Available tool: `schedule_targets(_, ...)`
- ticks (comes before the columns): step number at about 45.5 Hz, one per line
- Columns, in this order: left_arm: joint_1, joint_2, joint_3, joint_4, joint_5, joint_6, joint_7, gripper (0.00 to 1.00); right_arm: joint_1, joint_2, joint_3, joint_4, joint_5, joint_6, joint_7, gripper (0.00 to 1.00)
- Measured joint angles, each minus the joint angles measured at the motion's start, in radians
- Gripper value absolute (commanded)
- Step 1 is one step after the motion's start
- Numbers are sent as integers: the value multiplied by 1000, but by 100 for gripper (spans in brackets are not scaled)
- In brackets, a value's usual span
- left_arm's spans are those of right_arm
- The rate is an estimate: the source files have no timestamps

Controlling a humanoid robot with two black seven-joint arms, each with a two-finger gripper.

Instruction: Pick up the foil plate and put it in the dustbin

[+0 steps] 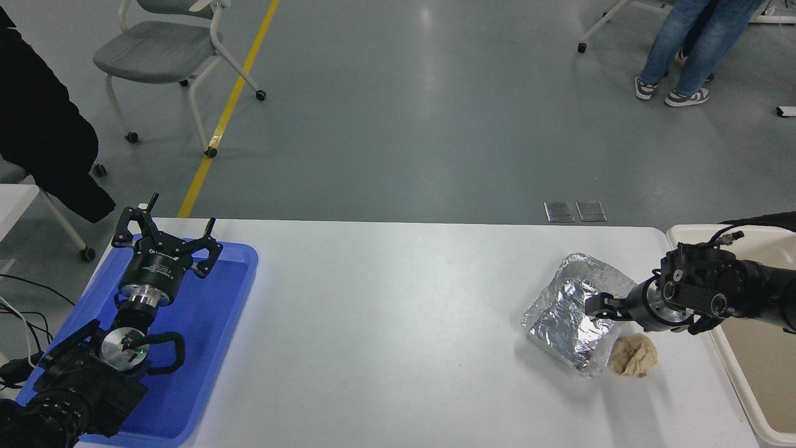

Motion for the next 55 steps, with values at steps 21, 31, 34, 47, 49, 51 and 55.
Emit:
schedule_targets(21, -1, 0, 0, 1, 0, 0, 0, 100, -23, 8, 17, -9, 0, -38, -15, 0)
schedule_targets(31, -1, 0, 0, 0, 0, 0, 0, 100, -21, 14, 18, -2, 0, -39, -17, 0)
schedule_targets(34, -1, 0, 0, 0, 0, 0, 0, 100, -16, 18, 18, 0, 1, -36, -17, 0)
schedule_targets(47, -2, 0, 0, 0, 0, 0, 0, 100, 58, 13, -5, 54, 7, -22, -20, 0)
schedule_targets(49, -2, 0, 0, 0, 0, 0, 0, 100, 77, 8, -15, 66, 9, -19, -20, 0)
schedule_targets(51, -2, 0, 0, 0, 0, 0, 0, 100, 103, 1, -29, 82, 11, -13, -20, 0)
schedule_targets(55, -2, 0, 0, 0, 0, 0, 0, 100, 155, -20, -58, 116, 14, 0, -21, 0)
